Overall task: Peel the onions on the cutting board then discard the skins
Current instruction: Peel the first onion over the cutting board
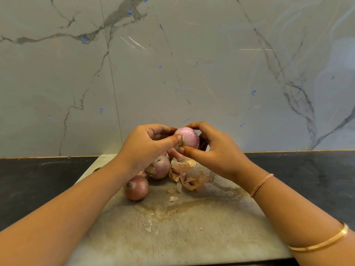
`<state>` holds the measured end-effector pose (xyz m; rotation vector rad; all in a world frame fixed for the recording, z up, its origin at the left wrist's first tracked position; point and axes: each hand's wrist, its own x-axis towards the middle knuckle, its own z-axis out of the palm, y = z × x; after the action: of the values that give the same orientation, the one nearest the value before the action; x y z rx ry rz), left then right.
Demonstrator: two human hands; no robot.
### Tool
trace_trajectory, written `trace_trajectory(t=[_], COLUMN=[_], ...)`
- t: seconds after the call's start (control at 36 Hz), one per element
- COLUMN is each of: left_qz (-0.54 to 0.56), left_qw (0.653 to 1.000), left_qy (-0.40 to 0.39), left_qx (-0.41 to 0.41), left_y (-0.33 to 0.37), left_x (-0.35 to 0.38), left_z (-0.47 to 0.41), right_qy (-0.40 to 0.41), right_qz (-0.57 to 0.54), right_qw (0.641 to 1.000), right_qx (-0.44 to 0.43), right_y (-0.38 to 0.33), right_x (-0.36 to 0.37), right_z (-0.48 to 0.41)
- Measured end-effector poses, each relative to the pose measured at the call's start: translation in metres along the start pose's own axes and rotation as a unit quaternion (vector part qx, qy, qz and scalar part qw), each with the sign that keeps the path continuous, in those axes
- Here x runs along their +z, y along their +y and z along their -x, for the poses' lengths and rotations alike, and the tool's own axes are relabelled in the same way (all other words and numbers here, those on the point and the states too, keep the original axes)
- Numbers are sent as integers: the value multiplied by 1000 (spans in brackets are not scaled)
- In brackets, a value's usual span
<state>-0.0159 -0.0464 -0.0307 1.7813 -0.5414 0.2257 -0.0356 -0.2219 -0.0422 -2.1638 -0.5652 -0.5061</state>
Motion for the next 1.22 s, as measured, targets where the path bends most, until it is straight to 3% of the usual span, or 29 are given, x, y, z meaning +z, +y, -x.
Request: trace_trajectory(t=[0.64,1.22], left_qz=[45,5], left_qw=[998,1000], left_qy=[1,0], left_qx=[-32,-24], left_y=[-3,-4], left_x=[-7,-10], left_z=[-4,-5], right_qy=[-16,-36], right_qz=[-46,-83], right_qw=[999,995], right_qx=[25,47], right_y=[1,2], right_x=[0,1], right_z=[1,0])
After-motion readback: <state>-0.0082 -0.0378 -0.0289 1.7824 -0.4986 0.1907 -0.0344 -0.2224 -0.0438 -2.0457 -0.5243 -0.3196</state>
